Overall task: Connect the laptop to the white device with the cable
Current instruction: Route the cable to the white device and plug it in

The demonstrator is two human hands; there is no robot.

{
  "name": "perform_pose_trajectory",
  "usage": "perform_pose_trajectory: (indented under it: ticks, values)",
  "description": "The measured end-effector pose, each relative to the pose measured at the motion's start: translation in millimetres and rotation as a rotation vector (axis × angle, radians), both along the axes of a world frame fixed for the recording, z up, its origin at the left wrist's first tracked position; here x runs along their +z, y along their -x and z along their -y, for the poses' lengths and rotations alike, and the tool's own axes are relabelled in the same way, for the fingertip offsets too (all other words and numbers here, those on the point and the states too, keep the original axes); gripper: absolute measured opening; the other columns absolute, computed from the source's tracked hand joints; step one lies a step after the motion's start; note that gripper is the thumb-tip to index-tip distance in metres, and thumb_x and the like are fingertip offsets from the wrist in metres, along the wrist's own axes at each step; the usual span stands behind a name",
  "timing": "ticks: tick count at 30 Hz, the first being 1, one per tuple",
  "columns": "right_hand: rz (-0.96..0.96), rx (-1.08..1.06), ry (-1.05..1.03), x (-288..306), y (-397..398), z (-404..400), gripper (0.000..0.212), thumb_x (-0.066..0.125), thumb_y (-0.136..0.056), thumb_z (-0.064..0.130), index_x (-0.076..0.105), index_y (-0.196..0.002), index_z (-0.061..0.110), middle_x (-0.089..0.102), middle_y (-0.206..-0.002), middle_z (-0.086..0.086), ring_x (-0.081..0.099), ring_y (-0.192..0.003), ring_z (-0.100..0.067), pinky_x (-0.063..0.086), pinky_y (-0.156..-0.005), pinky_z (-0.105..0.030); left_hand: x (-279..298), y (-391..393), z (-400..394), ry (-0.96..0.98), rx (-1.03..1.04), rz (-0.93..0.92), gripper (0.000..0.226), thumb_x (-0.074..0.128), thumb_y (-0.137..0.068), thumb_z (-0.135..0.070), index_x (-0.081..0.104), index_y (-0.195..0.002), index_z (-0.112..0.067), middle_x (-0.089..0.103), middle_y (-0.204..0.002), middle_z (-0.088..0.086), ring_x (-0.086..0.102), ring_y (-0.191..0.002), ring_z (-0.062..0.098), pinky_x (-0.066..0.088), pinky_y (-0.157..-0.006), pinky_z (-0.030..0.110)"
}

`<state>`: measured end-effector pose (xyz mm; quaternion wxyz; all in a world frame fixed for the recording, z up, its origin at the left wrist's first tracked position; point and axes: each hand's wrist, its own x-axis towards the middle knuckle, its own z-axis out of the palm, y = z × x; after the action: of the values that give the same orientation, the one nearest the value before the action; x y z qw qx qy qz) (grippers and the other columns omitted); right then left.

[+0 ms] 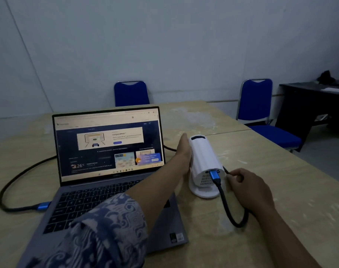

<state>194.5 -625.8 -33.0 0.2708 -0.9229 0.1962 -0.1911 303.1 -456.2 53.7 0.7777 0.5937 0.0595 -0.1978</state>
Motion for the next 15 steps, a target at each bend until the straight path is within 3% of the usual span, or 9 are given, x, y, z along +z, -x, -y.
perform_pose_trajectory:
  ticks: [4, 8, 12, 15]
  values:
    - [0.123, -0.010, -0.065, -1.6, -1.6, -0.8, 0.017, 0.058, -0.091, 0.045, 0.052, -0.079, 0.035, 0.061, -0.063, 0.010, 0.058, -0.058, -0.010, 0.045, -0.057, -0.033, 9.8, -11.6, 10.8, 0.030, -0.123, 0.040, 0.066, 0.031, -0.097, -0.061, 0.064, -0.085, -0.005, 0.067, -0.055, 0.010, 0.064, -0.047, 0.025, 0.048, -0.054, 0.028]
    - [0.166, -0.039, -0.095, -2.0, -5.1, -2.8, 0.016, 0.056, -0.094, 0.041, 0.049, -0.082, 0.033, 0.059, -0.065, 0.008, 0.057, -0.061, -0.012, 0.051, -0.064, -0.039, 10.4, -19.1, 20.4, -0.209, -0.191, 0.146, 0.071, 0.044, -0.092, -0.062, 0.057, -0.128, -0.002, 0.062, -0.096, 0.022, 0.062, -0.081, 0.034, 0.049, -0.083, 0.042]
    - [0.095, -0.060, -0.052, -1.0, -6.2, -2.2, 0.019, 0.059, -0.091, 0.046, 0.053, -0.104, 0.032, 0.059, -0.084, 0.011, 0.059, -0.076, -0.015, 0.052, -0.080, -0.044, 4.0, -19.8, 14.5, -0.278, -0.234, 0.125, 0.084, 0.048, -0.081, -0.076, 0.058, -0.127, -0.007, 0.064, -0.106, 0.021, 0.066, -0.097, 0.037, 0.051, -0.095, 0.045]
    - [0.092, -0.059, -0.023, 1.4, -6.7, -4.2, 0.024, 0.057, -0.091, 0.049, 0.058, -0.110, 0.033, 0.058, -0.091, 0.009, 0.059, -0.080, -0.016, 0.051, -0.082, -0.044, -0.4, -11.2, 2.5, -0.292, -0.329, 0.061, 0.089, 0.063, -0.069, -0.078, 0.055, -0.126, -0.009, 0.065, -0.121, 0.020, 0.065, -0.111, 0.037, 0.049, -0.101, 0.050]
